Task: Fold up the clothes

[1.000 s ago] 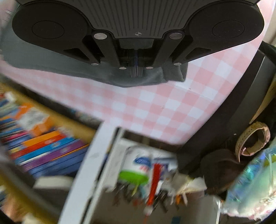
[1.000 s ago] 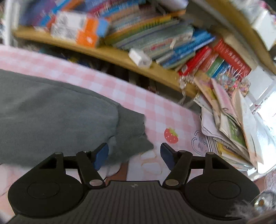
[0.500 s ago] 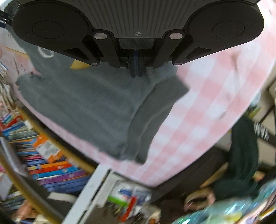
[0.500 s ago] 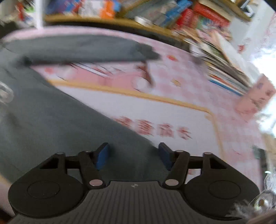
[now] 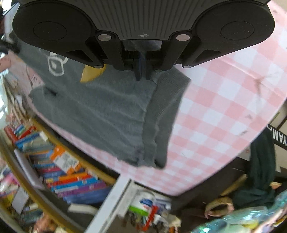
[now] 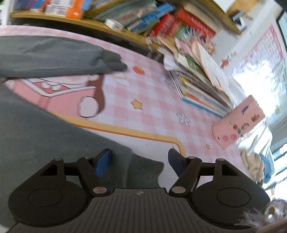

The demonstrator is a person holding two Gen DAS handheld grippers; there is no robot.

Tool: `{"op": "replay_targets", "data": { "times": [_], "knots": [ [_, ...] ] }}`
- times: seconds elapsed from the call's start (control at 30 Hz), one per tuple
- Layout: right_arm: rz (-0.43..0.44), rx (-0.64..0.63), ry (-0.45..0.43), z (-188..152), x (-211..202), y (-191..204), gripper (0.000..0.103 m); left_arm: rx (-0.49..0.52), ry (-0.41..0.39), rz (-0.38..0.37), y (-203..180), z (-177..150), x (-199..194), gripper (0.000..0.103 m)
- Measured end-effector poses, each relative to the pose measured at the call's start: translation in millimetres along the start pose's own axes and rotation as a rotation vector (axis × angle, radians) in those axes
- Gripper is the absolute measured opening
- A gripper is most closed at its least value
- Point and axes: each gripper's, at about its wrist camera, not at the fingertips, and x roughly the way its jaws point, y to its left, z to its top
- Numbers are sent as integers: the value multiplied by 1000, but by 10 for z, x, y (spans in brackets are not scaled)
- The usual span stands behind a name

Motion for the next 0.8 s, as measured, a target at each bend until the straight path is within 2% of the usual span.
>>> {"op": "replay_targets", "data": {
  "times": [0.1, 0.17, 0.3, 0.47, 0.63, 0.8],
  "knots": [
    [16, 14, 1, -115, -131, 66, 69, -27, -19, -26, 61, 20, -19, 6],
    [31, 47, 17, -202, -183, 86, 69, -23, -4, -39, 51, 15, 27, 6],
    [77, 123, 39, -307, -251, 98, 68, -53, 39, 20, 126, 6, 172, 4],
    [174, 203, 44, -339, -285, 110, 72, -52, 12, 96, 253, 78, 142, 5],
    [191, 288, 57, -391, -248, 40, 77, -34, 22, 77, 286, 71, 132, 5],
    [185, 283, 76, -387, -275, 54, 78, -63, 9, 66, 373, 54, 87, 5]
  ]
}}
